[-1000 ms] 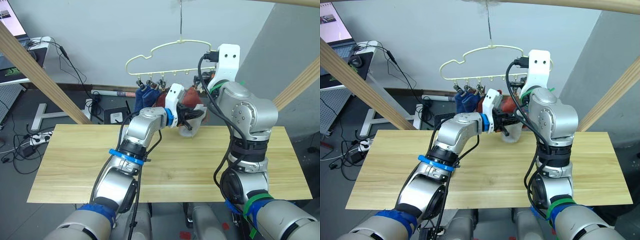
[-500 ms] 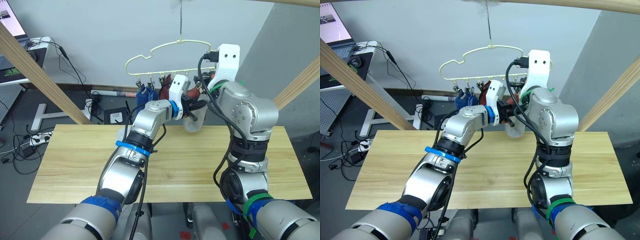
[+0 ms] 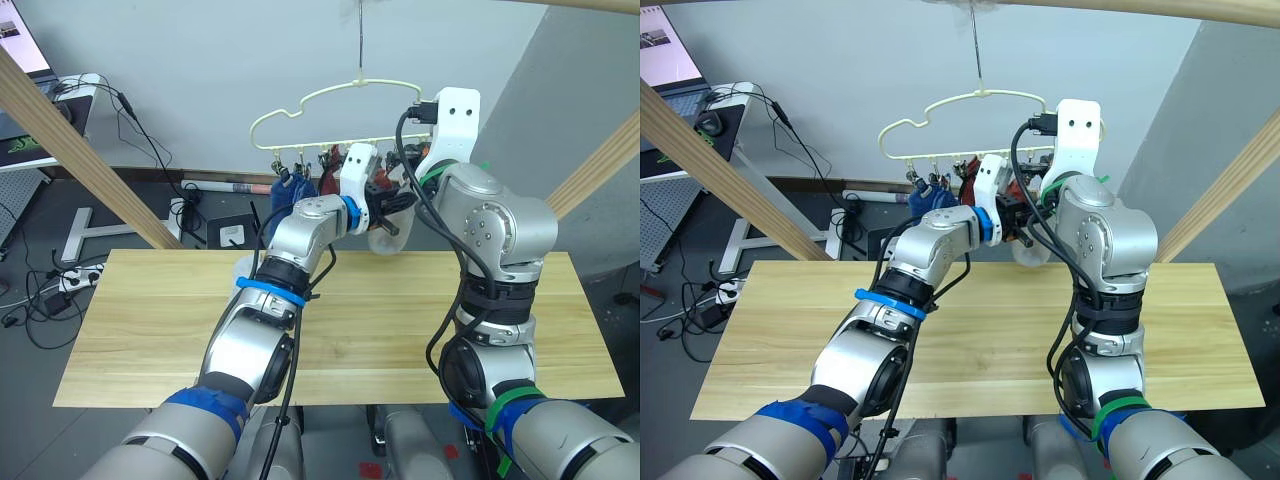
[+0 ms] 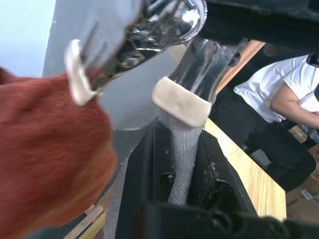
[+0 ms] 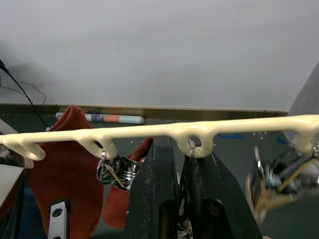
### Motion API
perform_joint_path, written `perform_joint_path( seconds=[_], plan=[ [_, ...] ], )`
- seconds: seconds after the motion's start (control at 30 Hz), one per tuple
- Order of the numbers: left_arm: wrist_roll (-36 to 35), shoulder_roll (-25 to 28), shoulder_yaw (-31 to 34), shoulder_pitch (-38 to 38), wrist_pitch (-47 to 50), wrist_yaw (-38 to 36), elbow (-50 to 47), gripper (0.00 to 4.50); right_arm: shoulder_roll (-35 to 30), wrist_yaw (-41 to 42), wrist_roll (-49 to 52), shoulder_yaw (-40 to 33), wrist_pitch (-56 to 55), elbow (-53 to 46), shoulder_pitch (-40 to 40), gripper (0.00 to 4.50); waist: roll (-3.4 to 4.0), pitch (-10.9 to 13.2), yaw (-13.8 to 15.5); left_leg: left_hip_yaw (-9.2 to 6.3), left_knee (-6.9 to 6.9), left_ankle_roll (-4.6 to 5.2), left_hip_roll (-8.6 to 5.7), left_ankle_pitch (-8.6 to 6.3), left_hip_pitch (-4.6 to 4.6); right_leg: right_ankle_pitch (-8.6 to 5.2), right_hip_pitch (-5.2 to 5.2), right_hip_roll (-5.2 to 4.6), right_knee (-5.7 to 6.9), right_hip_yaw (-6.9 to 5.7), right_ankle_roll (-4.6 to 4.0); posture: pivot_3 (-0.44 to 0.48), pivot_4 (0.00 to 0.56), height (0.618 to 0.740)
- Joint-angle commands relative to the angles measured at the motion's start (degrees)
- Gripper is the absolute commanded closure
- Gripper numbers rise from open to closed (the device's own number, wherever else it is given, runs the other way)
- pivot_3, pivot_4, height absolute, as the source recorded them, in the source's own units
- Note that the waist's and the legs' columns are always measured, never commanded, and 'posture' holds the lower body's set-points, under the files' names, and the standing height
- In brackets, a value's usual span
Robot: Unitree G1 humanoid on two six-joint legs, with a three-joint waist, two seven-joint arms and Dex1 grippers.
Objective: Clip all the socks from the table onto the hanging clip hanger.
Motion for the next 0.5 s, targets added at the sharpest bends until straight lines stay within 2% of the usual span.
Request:
perform_joint_path(
  seconds=[0.03,0.3,0.4,0.5],
  plan=[
    [-0.7,-0.6,1.2,-2.3,-1.0,0.2,-0.6,3.86,0.0,0.1,0.5,0.1,-0.6,-2.9,-1.0,4.5,0.0,0.0,0.0,0.0,0.0,0.0,0.0,0.0,0.0,0.0,0.0,0.0,0.0,0.0,0.0,-0.016,0.269,0.74],
    [-1.2,-1.2,1.7,-2.5,0.0,-0.2,-1.3,3.86,0.0,0.1,0.5,0.1,-0.6,-2.9,-0.8,4.5,0.0,0.0,0.0,0.0,0.0,0.0,0.0,0.0,0.0,0.0,0.0,0.0,0.0,0.0,0.0,-0.016,0.27,0.74],
    [-1.2,-1.3,1.7,-2.5,0.0,-0.2,-1.4,3.91,0.4,0.0,0.7,-0.3,-0.3,-2.9,-0.8,3.54,0.0,0.0,0.0,0.0,0.0,0.0,0.0,0.0,0.0,0.0,0.0,0.0,0.0,0.0,0.0,-0.016,0.27,0.74],
    [-1.2,-1.4,1.7,-2.6,0.1,-0.2,-1.4,3.91,0.4,-0.1,0.6,-0.2,-0.4,-3.0,-0.8,2.37,0.0,0.0,-0.1,0.0,0.0,0.0,0.0,0.0,0.0,0.0,0.0,0.0,0.0,0.0,0.0,-0.016,0.27,0.74]
  ],
)
